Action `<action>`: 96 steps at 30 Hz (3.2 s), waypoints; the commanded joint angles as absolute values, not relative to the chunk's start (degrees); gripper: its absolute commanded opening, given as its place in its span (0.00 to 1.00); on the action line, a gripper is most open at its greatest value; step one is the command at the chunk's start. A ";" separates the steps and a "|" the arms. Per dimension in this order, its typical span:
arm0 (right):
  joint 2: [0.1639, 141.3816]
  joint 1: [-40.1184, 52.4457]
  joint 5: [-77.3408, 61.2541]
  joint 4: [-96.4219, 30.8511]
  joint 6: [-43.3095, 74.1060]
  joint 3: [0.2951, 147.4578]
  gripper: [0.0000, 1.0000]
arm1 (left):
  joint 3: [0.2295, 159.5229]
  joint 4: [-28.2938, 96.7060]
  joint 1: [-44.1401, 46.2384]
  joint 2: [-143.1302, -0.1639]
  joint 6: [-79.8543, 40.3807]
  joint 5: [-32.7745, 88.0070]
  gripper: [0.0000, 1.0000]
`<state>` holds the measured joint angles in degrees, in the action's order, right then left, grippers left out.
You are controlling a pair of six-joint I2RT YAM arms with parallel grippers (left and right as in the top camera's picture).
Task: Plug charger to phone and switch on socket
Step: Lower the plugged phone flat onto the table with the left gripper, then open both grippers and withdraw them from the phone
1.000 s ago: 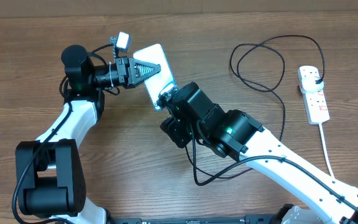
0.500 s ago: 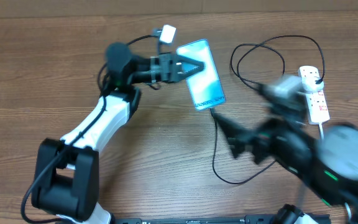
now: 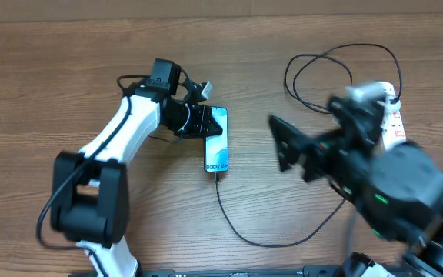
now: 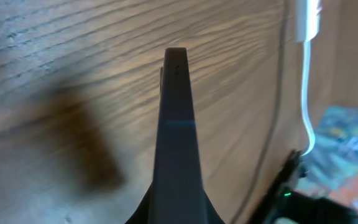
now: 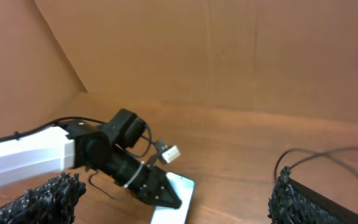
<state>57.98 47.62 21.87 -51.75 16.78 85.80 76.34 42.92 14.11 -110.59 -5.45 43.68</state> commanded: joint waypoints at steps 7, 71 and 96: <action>67.05 47.51 22.24 -49.58 25.78 85.32 1.00 | 77.60 40.23 14.48 -124.22 -2.35 50.85 0.08; 68.29 47.51 18.61 -46.76 25.65 85.32 1.00 | 77.60 46.72 14.70 -125.56 -6.68 32.36 1.00; 69.87 47.51 20.97 -47.79 25.52 85.32 0.55 | 77.69 46.61 14.66 -125.56 -6.68 23.40 1.00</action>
